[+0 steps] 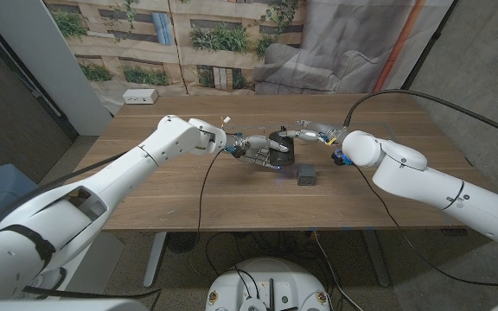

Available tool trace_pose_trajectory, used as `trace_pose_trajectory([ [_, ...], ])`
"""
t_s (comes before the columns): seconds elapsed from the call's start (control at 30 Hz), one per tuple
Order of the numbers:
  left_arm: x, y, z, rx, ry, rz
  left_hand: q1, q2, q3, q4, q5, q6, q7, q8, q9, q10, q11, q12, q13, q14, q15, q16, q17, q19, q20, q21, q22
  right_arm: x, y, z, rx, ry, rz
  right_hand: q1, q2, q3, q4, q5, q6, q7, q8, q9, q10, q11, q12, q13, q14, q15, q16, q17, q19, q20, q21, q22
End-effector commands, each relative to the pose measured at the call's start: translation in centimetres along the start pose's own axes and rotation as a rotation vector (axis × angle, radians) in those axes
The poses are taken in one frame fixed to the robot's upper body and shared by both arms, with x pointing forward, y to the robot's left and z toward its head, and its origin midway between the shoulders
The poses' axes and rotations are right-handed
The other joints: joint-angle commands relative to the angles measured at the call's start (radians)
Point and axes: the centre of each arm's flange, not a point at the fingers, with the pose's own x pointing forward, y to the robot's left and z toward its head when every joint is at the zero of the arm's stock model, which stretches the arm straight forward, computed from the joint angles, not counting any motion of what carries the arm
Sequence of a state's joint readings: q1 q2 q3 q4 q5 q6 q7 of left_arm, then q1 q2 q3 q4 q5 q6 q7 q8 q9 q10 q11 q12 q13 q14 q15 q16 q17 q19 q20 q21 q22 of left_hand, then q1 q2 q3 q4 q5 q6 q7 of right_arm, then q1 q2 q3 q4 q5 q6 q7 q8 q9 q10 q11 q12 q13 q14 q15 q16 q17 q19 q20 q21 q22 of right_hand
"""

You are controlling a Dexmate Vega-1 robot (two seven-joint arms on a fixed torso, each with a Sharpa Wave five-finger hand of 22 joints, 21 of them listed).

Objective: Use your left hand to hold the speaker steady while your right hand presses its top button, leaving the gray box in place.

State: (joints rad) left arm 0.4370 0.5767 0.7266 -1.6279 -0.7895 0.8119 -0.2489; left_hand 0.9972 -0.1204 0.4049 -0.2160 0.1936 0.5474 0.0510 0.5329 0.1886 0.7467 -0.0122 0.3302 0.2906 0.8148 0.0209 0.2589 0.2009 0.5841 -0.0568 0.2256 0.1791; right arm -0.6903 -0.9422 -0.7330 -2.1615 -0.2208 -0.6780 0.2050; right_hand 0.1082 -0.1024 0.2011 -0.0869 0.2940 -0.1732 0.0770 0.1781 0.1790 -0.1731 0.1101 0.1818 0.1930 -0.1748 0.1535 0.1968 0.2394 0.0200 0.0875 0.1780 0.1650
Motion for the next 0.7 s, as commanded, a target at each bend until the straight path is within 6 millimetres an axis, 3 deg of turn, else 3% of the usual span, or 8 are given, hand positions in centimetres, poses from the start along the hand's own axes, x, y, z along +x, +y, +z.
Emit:
trace_pose_trajectory([
  [0.03, -0.03, -0.24, 0.03, -0.004, -0.009, 0.003, -0.091, 0.261, 0.060, 0.049, 0.005, 0.255, -0.024, 0.009, 0.004, 0.194, -0.137, 0.009, 0.001, 0.134, -0.242, 0.008, 0.007, 0.009, -0.092, 0.004, 0.003, -0.20, 0.71, -0.15, -0.007, 0.009, 0.008, 0.008, 0.008, -0.003, 0.000, 0.007, -0.319, -0.010, 0.008, 0.004, -0.150, -0.007, 0.010, 0.003, -0.089, -0.005, 0.007, 0.004, 0.002, -0.003, 0.008, 0.003],
  [0.7, 0.05, -0.51, 0.27, 0.001, -0.011, -0.008, -0.096, 0.261, 0.068, 0.047, 0.004, 0.262, -0.025, 0.002, 0.005, 0.198, -0.140, 0.006, 0.002, 0.139, -0.243, 0.006, 0.008, 0.012, -0.092, 0.004, 0.003, -0.34, 1.17, -0.95, -0.011, 0.011, 0.011, 0.004, 0.011, -0.009, 0.002, 0.019, -0.318, -0.015, 0.011, 0.004, -0.147, -0.013, 0.014, 0.003, -0.087, -0.008, 0.011, 0.005, 0.006, -0.007, 0.009, 0.003],
])
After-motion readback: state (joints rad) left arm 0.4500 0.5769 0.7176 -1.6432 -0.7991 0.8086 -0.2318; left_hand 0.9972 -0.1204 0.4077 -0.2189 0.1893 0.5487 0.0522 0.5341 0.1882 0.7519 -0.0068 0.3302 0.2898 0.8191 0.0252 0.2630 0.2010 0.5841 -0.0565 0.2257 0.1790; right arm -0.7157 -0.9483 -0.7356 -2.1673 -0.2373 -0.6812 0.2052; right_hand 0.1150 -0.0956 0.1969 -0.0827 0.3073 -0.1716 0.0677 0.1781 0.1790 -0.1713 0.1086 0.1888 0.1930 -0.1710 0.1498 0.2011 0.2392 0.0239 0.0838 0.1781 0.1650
